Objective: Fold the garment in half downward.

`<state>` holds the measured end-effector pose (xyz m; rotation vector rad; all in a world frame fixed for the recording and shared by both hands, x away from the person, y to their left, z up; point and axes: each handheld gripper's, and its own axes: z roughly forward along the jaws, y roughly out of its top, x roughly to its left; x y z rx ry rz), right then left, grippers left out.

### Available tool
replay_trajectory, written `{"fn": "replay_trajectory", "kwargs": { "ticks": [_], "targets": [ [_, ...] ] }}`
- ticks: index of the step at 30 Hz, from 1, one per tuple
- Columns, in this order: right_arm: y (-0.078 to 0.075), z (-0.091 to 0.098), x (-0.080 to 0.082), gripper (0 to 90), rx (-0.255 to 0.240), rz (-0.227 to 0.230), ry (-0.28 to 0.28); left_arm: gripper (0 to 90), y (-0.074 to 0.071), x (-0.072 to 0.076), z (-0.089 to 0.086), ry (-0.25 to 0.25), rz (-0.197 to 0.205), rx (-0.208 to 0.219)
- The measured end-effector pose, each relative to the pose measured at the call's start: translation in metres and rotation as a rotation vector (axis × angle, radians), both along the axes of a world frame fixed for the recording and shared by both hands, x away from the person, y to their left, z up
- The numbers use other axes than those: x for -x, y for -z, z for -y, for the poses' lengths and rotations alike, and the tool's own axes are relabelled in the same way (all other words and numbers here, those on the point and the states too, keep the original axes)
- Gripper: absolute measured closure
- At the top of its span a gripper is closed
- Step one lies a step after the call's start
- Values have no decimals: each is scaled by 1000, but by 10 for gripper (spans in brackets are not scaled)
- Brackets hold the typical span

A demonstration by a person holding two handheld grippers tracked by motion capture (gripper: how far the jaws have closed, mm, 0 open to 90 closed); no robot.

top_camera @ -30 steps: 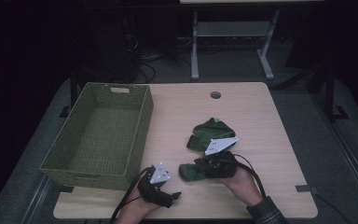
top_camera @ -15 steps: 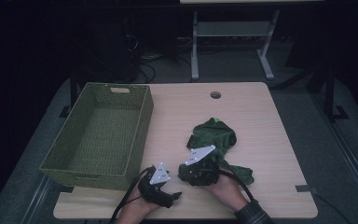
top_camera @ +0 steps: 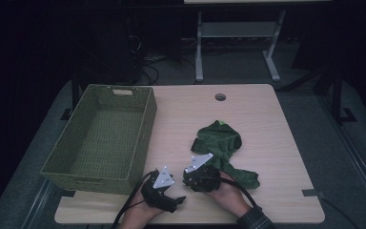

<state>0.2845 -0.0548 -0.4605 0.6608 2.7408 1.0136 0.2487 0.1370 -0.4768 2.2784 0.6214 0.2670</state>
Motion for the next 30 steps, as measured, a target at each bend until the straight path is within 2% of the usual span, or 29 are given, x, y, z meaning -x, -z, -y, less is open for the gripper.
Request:
{"fn": "replay_trajectory", "kwargs": {
  "ticks": [2,4,9,12,15,21,30],
  "targets": [
    [2,-2,1,820,1,16,-3,127,0,0,0,1,0,0],
    [3,-2,1,862,-17,-4,-5,132,0,0,0,4,0,0],
    [3,1,-3,872,-51,-76,-12,136,0,0,0,6,0,4],
    [-2,3,-1,872,-81,-88,-37,136,0,0,0,4,0,7],
    [-8,8,1,871,-109,-80,-44,137,0,0,0,8,0,3],
    [-17,20,2,868,-169,-96,-25,137,0,0,0,10,1,3],
    [-31,40,3,860,-230,-66,2,138,0,0,0,8,-1,9]
  ]
}}
